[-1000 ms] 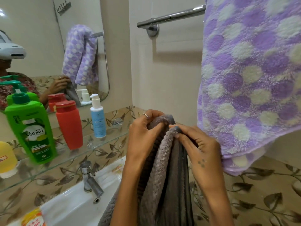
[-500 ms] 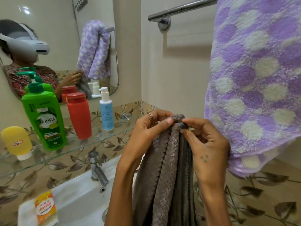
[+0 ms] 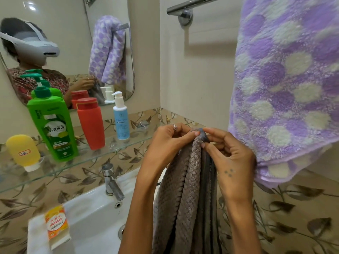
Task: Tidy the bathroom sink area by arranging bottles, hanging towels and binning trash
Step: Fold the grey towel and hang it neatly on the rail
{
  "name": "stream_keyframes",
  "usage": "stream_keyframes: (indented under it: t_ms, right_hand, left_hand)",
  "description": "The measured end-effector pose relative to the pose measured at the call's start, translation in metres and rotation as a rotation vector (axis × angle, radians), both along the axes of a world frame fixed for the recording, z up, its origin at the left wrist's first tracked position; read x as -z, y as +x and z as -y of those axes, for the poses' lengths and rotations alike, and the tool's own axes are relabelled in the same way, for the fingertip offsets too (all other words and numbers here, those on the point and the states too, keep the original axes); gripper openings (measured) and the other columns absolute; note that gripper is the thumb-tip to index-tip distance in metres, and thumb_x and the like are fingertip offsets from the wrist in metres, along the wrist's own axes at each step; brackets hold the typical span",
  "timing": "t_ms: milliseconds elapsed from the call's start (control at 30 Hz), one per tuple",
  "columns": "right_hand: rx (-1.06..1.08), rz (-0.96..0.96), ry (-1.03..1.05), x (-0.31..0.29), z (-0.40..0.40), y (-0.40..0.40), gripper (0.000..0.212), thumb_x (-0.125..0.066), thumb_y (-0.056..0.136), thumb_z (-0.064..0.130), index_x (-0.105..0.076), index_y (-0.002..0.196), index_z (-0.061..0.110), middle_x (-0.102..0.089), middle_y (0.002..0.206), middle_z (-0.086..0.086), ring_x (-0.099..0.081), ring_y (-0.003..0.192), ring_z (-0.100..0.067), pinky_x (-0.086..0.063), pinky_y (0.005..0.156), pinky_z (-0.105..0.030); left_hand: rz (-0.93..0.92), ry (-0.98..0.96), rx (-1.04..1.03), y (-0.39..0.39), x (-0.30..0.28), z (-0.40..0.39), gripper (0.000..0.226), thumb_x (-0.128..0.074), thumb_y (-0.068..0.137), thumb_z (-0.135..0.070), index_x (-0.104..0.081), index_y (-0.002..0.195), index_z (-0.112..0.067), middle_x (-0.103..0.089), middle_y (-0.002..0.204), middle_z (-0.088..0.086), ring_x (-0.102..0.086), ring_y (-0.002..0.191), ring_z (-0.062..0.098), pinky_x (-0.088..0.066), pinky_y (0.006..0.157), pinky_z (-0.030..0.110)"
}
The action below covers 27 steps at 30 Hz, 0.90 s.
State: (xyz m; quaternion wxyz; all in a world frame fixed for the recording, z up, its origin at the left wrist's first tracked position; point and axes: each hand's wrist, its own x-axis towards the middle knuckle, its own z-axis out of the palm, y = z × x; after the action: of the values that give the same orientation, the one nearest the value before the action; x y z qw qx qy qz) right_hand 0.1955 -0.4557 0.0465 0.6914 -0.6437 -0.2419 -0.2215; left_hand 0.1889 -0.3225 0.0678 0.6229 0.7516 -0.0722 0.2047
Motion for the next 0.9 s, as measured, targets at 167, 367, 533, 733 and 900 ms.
stream_keyframes:
  t_ms: [167, 367, 533, 733, 900]
  right_hand:
    - [0.076, 0.026, -0.079, 0.0, 0.003, -0.001, 0.033, -0.07, 0.08, 0.007, -0.069, 0.081, 0.04, -0.07, 0.085, 0.011, -0.066, 0.07, -0.004, -0.053, 0.064, -0.017]
    - [0.099, 0.025, -0.103, 0.0, 0.002, -0.001, 0.022, -0.071, 0.078, 0.012, -0.069, 0.08, 0.034, -0.069, 0.085, 0.005, -0.065, 0.07, -0.005, -0.05, 0.061, -0.013]
    - [0.118, 0.044, -0.093, 0.001, -0.003, -0.001, 0.031, -0.071, 0.077, 0.007, -0.066, 0.079, 0.038, -0.067, 0.093, 0.016, -0.064, 0.069, 0.002, -0.044, 0.059, -0.003]
    - [0.03, 0.023, -0.109, 0.005, -0.006, -0.002, 0.024, -0.072, 0.077, 0.007, -0.069, 0.082, 0.03, -0.07, 0.086, 0.024, -0.067, 0.065, 0.0, -0.05, 0.057, -0.009]
    - [0.038, 0.024, -0.143, 0.006, -0.008, -0.001, 0.023, -0.073, 0.077, 0.012, -0.069, 0.082, 0.034, -0.066, 0.081, 0.035, -0.066, 0.065, 0.003, -0.051, 0.056, -0.01]
  left_hand:
    - [0.072, 0.023, -0.107, 0.003, 0.0, -0.001, 0.007, -0.072, 0.076, -0.018, -0.071, 0.071, -0.023, -0.072, 0.072, 0.0, -0.069, 0.072, 0.015, -0.056, 0.069, 0.03]
    - [0.115, 0.092, -0.156, 0.003, 0.004, -0.006, 0.006, -0.069, 0.079, -0.017, -0.071, 0.079, -0.023, -0.072, 0.075, -0.001, -0.069, 0.076, 0.017, -0.058, 0.072, 0.035]
    - [0.15, 0.158, -0.063, -0.002, 0.004, -0.007, 0.021, -0.069, 0.08, -0.014, -0.069, 0.078, -0.035, -0.071, 0.077, -0.015, -0.066, 0.075, 0.006, -0.056, 0.07, 0.022]
    - [0.176, 0.139, -0.109, -0.003, 0.008, -0.005, 0.021, -0.068, 0.08, -0.009, -0.068, 0.077, -0.03, -0.071, 0.076, -0.01, -0.066, 0.073, 0.007, -0.055, 0.069, 0.025]
    - [0.175, 0.125, -0.145, -0.002, 0.009, -0.005, 0.019, -0.068, 0.079, -0.008, -0.069, 0.078, -0.027, -0.07, 0.073, -0.012, -0.064, 0.069, 0.003, -0.053, 0.065, 0.019]
